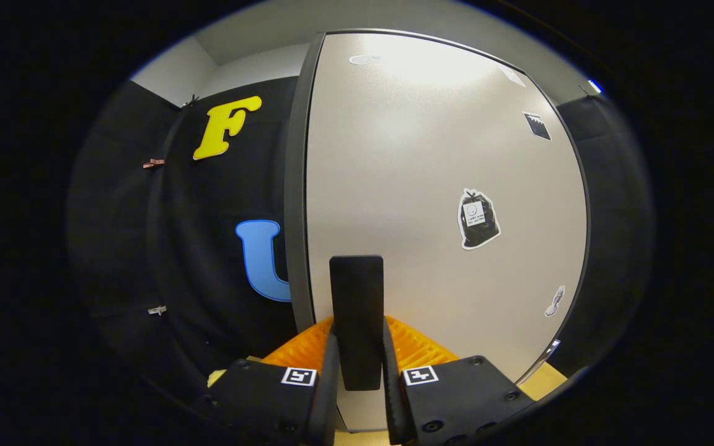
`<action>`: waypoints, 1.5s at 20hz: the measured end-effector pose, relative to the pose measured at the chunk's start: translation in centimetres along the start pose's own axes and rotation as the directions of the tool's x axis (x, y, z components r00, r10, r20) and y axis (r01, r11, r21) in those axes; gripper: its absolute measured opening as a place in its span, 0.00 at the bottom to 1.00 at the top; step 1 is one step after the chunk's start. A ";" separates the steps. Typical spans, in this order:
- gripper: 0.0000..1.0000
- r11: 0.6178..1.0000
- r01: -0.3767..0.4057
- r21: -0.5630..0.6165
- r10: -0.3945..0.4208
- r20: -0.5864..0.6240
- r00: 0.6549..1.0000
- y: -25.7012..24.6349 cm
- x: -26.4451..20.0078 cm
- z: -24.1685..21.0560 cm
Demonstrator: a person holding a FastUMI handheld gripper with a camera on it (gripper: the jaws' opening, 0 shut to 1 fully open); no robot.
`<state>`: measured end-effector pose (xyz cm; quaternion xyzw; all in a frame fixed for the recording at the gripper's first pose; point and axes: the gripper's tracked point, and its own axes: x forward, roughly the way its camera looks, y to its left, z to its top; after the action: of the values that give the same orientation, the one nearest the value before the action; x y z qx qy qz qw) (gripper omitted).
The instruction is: Open the shoe cabinet door, grab the shoes and put them into the shoe cabinet, then close the shoe cabinet door.
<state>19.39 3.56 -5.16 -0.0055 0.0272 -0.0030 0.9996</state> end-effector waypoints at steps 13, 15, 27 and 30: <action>0.31 0.999 -0.030 0.039 0.030 -0.015 0.999 -0.1 -4.4 0.6; 0.31 0.998 -0.037 0.044 0.037 -0.010 0.999 -0.2 -5.2 0.8; 0.31 0.986 -0.158 0.062 0.160 -0.026 0.987 -1.8 -10.3 1.3; 0.30 0.981 -0.183 0.059 0.185 -0.027 0.982 -2.9 -11.5 1.4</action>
<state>8.00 0.79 -3.08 0.0254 0.0435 0.0885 0.9948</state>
